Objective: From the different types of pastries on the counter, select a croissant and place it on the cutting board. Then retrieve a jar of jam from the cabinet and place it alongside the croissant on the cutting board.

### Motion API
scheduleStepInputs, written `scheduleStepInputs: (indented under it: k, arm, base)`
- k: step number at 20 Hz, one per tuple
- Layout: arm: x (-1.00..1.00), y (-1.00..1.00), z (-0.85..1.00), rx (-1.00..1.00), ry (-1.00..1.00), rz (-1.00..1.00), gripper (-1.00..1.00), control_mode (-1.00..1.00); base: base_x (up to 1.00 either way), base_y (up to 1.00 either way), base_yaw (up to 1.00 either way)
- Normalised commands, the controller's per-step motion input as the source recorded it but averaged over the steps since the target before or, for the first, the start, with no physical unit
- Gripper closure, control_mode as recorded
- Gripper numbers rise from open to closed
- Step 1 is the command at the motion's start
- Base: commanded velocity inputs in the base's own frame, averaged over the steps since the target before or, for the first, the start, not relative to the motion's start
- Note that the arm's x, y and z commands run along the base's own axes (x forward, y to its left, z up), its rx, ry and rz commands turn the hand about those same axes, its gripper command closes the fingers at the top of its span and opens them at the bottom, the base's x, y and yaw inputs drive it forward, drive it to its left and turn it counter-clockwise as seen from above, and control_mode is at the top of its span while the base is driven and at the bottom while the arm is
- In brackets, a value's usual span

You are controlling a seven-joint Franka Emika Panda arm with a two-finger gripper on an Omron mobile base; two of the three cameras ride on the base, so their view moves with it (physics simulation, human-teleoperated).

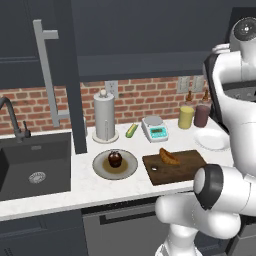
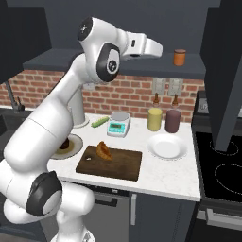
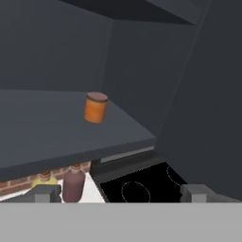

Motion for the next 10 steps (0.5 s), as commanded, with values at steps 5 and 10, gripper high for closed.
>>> scheduleStepInputs:
  k: [5,10]
  arm:
    - [0.21,-0.10,-0.04,0.00,0.00,0.05,-1.00,-1.00]
    - [0.19,-0.29,-0.03,0.00,-0.05,0.12,-1.00,-1.00]
  base:
    - [0.00,0.00,0.00]
    - [0.00,0.00,0.00]
